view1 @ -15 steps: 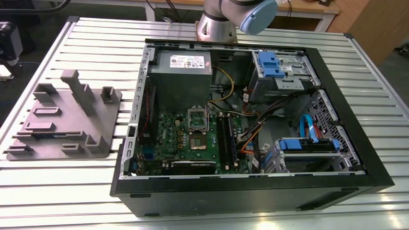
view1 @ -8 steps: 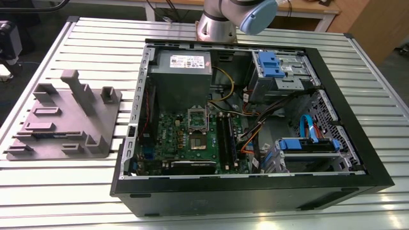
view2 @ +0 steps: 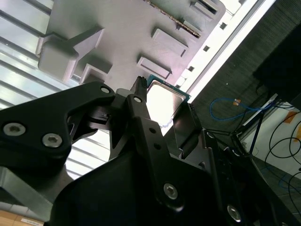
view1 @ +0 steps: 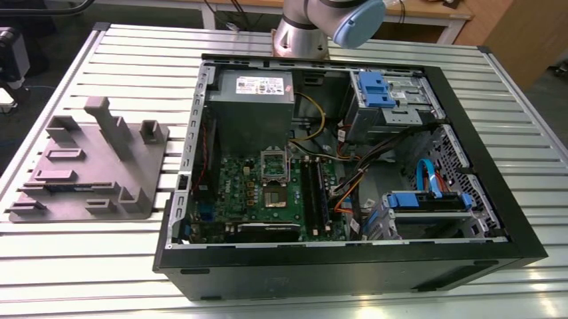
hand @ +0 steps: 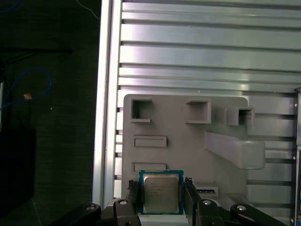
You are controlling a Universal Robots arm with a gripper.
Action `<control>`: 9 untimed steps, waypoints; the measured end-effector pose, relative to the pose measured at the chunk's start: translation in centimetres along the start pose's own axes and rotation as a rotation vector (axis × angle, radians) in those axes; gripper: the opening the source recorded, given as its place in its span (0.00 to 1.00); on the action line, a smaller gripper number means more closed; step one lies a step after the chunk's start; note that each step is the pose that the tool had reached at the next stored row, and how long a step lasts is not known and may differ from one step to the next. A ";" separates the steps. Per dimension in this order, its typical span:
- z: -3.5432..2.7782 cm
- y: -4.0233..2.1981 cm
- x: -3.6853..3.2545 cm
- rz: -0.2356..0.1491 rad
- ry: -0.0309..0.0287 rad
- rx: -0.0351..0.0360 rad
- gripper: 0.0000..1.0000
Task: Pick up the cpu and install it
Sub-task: 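Pick up the cpu and move it towards the insertion slot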
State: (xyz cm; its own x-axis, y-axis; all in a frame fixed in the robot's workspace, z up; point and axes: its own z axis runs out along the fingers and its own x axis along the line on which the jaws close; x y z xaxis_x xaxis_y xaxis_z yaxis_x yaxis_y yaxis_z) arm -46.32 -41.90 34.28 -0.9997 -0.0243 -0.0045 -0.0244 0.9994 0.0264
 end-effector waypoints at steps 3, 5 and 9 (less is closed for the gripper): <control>-0.07 0.00 0.00 0.000 -0.0001 0.0000 0.47; -0.12 0.00 0.00 0.000 0.0000 0.0000 0.47; -0.21 0.00 0.00 0.000 -0.0001 0.0000 0.47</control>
State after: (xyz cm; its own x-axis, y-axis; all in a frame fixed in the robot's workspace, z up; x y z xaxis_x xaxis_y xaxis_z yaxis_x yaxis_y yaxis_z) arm -46.32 -41.90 34.48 -0.9997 -0.0243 -0.0046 -0.0245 0.9994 0.0264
